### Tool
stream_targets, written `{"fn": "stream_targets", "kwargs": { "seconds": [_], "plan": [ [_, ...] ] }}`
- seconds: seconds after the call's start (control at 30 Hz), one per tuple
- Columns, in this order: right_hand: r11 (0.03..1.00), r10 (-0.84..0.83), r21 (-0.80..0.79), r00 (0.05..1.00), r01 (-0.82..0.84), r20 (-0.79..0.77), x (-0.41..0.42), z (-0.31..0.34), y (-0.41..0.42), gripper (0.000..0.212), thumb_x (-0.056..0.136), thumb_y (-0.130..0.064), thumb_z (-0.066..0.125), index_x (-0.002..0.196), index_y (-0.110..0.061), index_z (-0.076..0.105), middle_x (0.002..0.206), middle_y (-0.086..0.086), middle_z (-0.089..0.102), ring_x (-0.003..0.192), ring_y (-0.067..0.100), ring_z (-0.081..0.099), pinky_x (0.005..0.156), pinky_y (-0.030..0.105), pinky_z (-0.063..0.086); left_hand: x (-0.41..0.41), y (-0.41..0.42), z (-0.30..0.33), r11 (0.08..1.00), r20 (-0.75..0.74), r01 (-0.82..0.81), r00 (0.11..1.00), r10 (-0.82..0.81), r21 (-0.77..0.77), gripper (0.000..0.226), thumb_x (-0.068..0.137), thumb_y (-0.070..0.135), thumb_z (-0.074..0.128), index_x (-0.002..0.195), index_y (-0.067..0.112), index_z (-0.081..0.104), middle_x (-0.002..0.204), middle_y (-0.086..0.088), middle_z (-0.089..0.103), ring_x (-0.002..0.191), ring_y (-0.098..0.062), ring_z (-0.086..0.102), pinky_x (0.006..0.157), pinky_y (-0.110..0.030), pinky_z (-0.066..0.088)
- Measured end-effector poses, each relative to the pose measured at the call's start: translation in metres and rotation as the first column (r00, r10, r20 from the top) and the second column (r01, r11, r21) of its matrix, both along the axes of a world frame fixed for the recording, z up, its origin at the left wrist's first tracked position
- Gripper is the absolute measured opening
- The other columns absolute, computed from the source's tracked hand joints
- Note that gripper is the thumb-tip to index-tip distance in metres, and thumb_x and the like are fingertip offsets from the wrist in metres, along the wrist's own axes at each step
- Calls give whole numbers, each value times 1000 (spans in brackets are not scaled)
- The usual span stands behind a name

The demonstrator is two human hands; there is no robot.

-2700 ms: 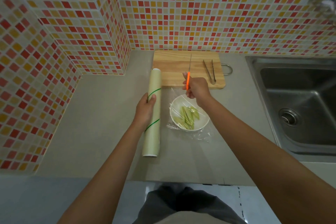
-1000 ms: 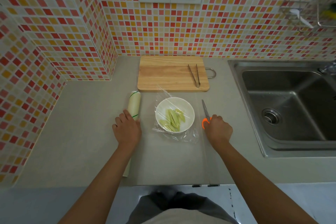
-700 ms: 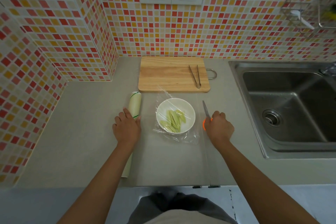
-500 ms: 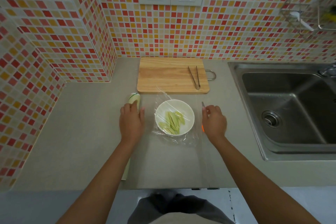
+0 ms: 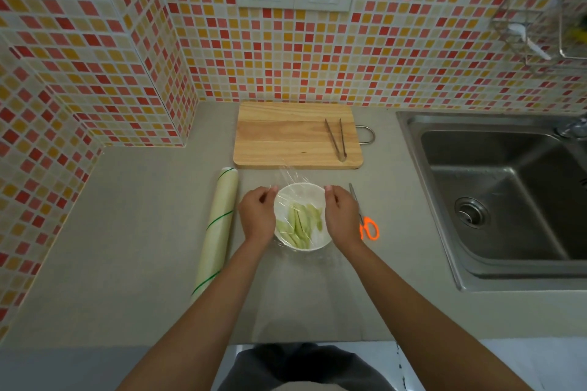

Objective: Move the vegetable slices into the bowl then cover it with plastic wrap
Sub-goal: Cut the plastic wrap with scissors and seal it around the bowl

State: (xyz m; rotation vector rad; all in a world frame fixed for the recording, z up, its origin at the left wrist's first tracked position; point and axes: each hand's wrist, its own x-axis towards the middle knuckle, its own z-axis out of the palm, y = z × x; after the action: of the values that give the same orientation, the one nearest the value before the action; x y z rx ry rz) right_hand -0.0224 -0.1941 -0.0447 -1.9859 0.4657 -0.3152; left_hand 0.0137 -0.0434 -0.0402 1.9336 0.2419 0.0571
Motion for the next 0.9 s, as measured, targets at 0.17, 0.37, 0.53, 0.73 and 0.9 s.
{"fn": "stream_targets", "kwargs": {
  "seconds": [0.17, 0.37, 0.53, 0.73, 0.9],
  "plan": [
    [995, 48, 92, 999, -47, -4, 7, 6, -1, 36, 102, -25, 40, 119, -5, 64, 109, -5, 64, 105, 9, 58, 92, 21, 43, 4, 0, -5, 998, 40, 61, 997, -62, 24, 36, 95, 28, 56, 75, 1, 68, 73, -15, 64, 69, -22, 55, 65, -35, 42],
    [989, 76, 125, 997, -73, -17, 7, 2, -3, 31, 101, -20, 42, 111, -7, 68, 105, 4, 71, 103, 18, 64, 90, 30, 49, -1, 1, -15, 995, 97, 4, 995, -14, 99, 39, 96, 33, 53, 69, 4, 50, 59, -2, 54, 54, -15, 45, 52, -32, 36],
    [970, 31, 242, 999, -19, -43, 8, -2, -7, 28, 98, -8, 44, 107, -2, 70, 105, 11, 72, 103, 26, 65, 90, 39, 52, 5, 6, -17, 997, 71, 79, 994, -81, 23, 37, 97, 28, 52, 66, 11, 42, 56, 5, 43, 54, -10, 37, 52, -27, 32],
    [961, 31, 276, 999, -20, -33, 4, -1, -6, 29, 97, -8, 45, 105, -6, 73, 100, 7, 74, 97, 21, 67, 83, 33, 54, 8, 25, -26, 959, -71, 175, 978, -195, -222, 39, 98, 29, 51, 64, 16, 36, 59, 0, 32, 54, -12, 29, 49, -29, 27],
    [962, 19, 272, 1000, -14, -16, 1, 1, -3, 29, 98, -9, 44, 107, -6, 72, 101, 7, 73, 97, 20, 67, 83, 32, 54, 13, 28, -26, 947, -103, 167, 974, -201, -273, 39, 97, 30, 52, 64, 12, 40, 57, -1, 34, 49, -11, 31, 46, -25, 28]
  ]
}}
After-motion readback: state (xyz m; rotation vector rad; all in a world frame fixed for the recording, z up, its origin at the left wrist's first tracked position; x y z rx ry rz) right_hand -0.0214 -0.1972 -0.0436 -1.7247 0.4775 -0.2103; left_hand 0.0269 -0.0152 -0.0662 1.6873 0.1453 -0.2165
